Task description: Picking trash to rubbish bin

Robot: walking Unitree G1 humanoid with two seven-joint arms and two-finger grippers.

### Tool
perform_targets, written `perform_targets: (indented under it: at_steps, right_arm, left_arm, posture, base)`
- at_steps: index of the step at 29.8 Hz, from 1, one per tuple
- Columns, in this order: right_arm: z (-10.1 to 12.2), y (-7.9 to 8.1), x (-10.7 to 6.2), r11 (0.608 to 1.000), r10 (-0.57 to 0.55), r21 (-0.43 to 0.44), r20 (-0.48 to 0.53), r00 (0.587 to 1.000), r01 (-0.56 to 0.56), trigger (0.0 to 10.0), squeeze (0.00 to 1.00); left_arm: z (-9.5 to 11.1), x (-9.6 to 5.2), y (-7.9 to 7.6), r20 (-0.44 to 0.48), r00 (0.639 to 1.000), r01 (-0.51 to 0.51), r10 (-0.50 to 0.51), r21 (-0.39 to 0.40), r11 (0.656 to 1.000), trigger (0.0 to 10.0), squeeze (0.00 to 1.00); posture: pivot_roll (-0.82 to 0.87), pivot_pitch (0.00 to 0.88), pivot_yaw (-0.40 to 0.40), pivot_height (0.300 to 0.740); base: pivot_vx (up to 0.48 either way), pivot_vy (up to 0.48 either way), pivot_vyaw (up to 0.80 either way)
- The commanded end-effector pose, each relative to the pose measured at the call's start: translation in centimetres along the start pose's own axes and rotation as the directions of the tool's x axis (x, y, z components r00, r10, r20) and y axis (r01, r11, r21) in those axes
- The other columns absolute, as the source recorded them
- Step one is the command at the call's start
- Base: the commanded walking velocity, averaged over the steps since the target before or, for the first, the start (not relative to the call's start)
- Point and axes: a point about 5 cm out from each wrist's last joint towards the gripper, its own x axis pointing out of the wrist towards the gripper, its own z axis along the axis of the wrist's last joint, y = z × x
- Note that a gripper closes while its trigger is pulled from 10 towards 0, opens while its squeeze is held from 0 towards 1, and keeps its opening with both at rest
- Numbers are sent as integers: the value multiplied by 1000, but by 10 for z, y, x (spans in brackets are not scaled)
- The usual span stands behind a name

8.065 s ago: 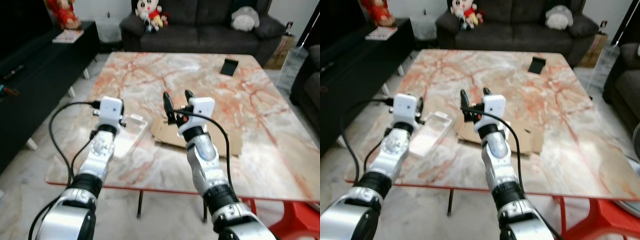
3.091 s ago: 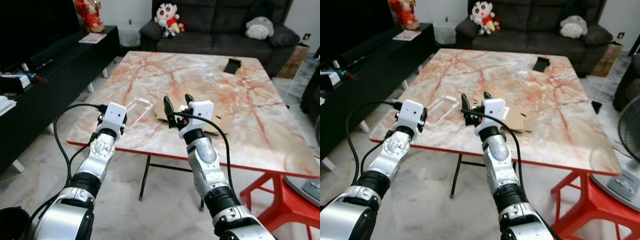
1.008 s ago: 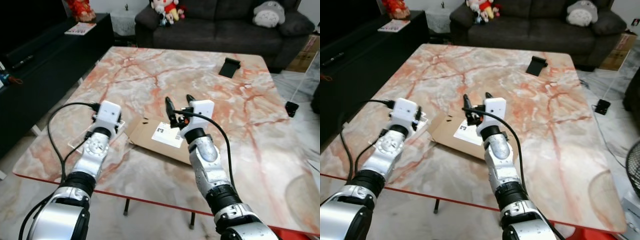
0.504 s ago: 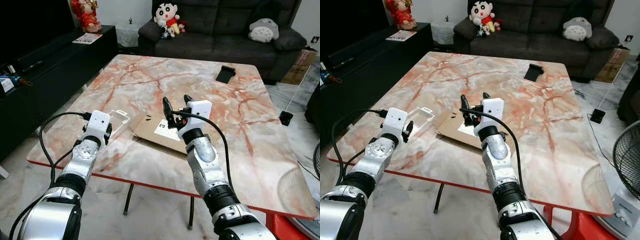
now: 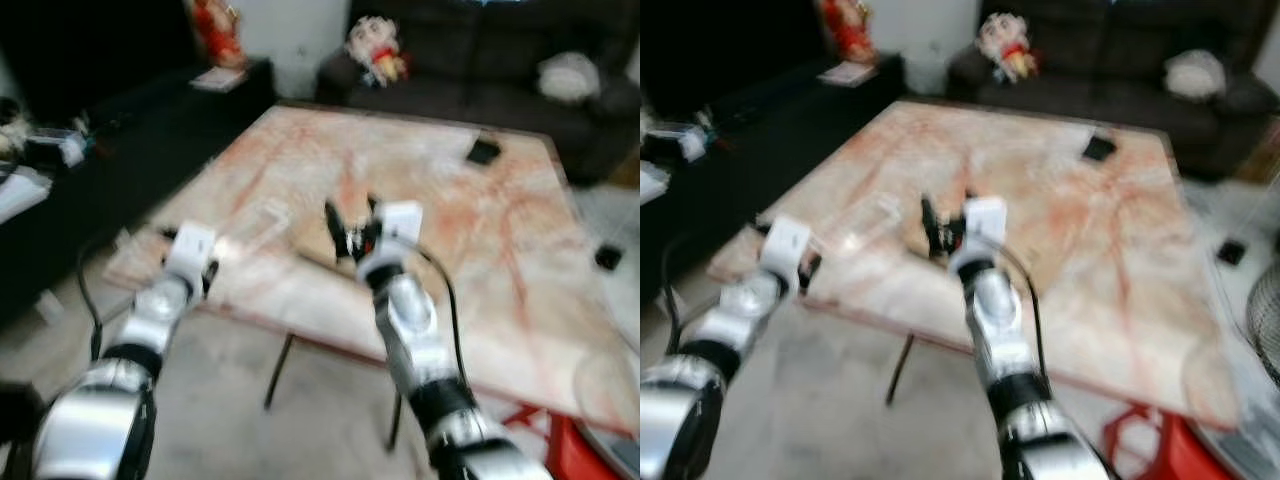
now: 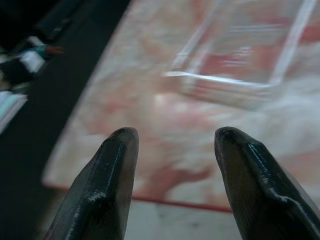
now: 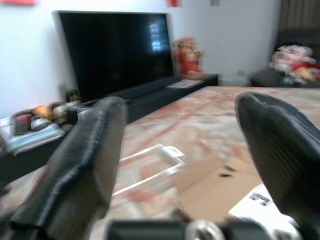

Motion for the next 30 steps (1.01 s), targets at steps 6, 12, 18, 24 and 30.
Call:
perform_targets:
  at_steps: [6, 12, 18, 24, 30]
  right_arm:
    - [6, -2, 3, 1000, -6, -4, 19, 1000, 6, 10000, 0]
    - [6, -3, 2, 1000, -14, -3, 22, 1000, 14, 10000, 0]
    - [7, -4, 3, 1000, -14, -4, 22, 1000, 14, 10000, 0]
    - [8, -1, 4, 1000, -1, -9, 24, 1000, 2, 10000, 0]
    - [9, 5, 5, 999, 30, -35, 33, 999, -29, 10000, 0]
  left_arm:
    - [34, 5, 2, 147, 988, -38, 43, -34, 999, 10000, 0]
    - [53, -1, 2, 323, 933, -105, 157, -173, 979, 10000, 0]
    - [62, -7, 6, 398, 885, -155, 243, -239, 958, 10000, 0]
    - [68, -10, 11, 435, 856, -185, 279, -247, 951, 10000, 0]
    - [70, -11, 15, 443, 844, -214, 303, -242, 947, 10000, 0]
  posture:
    - [-35, 18, -6, 740]
    - [-37, 20, -2, 740]
    - [-34, 25, -4, 740]
    - [-30, 24, -6, 740]
    - [-26, 21, -2, 740]
  base:
    - [0, 0, 0]
    - [0, 0, 0]
    - [81, 0, 0]
    - [298, 0, 0]
    - [330, 0, 133]
